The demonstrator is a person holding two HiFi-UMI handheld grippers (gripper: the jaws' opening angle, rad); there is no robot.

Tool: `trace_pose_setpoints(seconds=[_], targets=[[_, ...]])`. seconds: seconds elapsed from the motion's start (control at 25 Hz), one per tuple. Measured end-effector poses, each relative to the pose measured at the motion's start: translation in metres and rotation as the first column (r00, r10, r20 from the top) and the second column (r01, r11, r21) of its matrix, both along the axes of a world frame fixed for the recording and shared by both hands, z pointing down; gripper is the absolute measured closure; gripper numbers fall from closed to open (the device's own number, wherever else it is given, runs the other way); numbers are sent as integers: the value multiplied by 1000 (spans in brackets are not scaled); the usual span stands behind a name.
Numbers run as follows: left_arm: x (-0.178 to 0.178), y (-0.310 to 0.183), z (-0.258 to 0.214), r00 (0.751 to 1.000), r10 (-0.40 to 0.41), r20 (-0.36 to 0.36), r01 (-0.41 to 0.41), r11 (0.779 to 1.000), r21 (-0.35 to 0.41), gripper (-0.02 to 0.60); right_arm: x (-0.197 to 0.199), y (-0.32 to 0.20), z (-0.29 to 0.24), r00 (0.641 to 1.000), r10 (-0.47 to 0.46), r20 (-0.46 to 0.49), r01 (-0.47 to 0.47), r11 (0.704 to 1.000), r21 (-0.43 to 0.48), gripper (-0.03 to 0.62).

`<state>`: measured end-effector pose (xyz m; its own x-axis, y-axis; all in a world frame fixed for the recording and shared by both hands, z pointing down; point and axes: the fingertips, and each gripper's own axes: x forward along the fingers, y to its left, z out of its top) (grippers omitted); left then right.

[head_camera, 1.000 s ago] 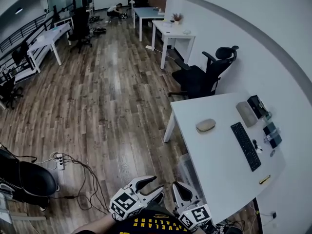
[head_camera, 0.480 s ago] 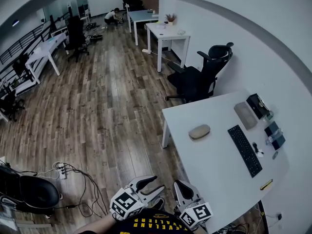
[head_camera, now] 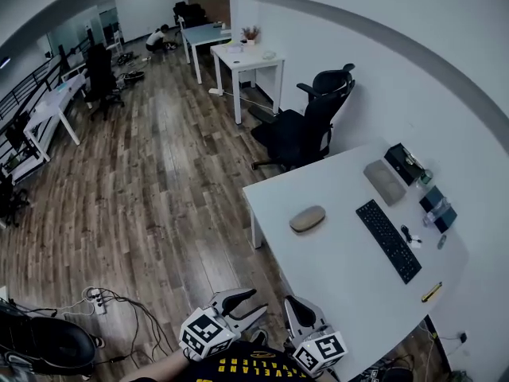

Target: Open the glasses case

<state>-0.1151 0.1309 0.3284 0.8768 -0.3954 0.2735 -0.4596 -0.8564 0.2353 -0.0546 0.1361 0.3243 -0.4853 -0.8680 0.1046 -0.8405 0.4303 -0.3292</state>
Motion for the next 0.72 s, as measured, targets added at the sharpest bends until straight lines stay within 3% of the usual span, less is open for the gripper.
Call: trace_pose_setpoints(seconds=[0.36,0.72], targets=[[25,-43,7,987,152,-47,-153,988,-12,389,26,-36,6,986,160,-40,-161,987,-28,569],[-4,-143,3,974,212,-84,-214,977,-20,389,0,-125,10,970,236,-57,-240,969,-63,569]])
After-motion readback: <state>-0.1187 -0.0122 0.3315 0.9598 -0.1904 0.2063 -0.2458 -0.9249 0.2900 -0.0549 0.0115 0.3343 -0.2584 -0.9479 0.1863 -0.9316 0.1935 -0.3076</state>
